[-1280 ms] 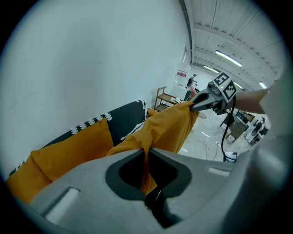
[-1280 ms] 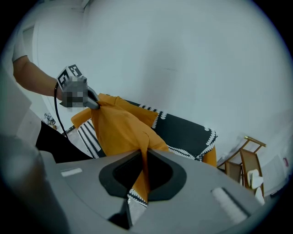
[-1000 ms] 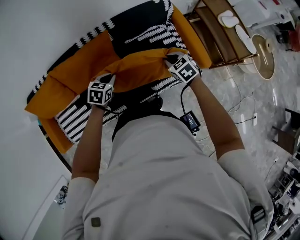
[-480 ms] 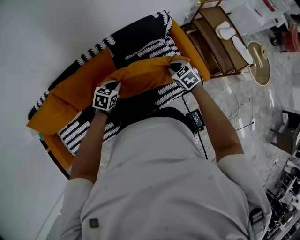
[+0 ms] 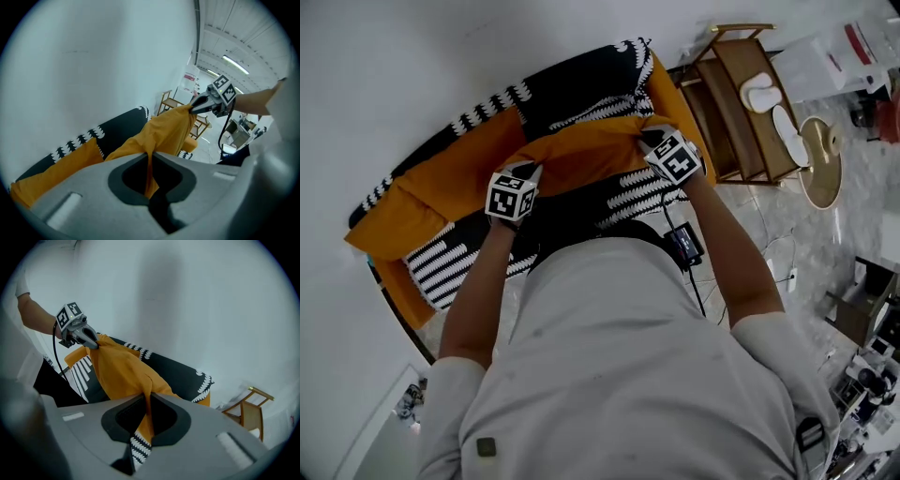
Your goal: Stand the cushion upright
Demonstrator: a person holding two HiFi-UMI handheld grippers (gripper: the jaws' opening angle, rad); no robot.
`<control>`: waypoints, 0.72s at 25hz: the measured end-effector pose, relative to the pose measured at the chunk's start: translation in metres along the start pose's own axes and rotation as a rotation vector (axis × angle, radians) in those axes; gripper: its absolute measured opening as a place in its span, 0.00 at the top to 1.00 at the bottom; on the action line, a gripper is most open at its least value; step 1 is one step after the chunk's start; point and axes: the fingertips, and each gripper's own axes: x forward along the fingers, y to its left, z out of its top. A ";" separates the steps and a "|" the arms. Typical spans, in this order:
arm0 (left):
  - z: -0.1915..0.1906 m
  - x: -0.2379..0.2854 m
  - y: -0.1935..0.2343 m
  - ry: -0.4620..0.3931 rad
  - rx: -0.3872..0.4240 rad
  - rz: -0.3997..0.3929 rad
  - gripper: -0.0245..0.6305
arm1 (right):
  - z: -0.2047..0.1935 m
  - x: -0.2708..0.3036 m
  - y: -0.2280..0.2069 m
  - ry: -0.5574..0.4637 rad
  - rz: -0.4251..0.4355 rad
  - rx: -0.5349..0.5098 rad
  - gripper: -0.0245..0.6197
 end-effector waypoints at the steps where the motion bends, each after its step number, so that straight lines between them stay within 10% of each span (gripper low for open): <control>1: 0.004 0.005 -0.001 -0.001 -0.017 0.011 0.94 | -0.001 0.003 -0.007 0.003 0.016 -0.011 0.90; 18: 0.063 0.092 0.007 -0.008 -0.179 0.178 0.94 | 0.000 0.053 -0.127 0.033 0.201 -0.201 0.90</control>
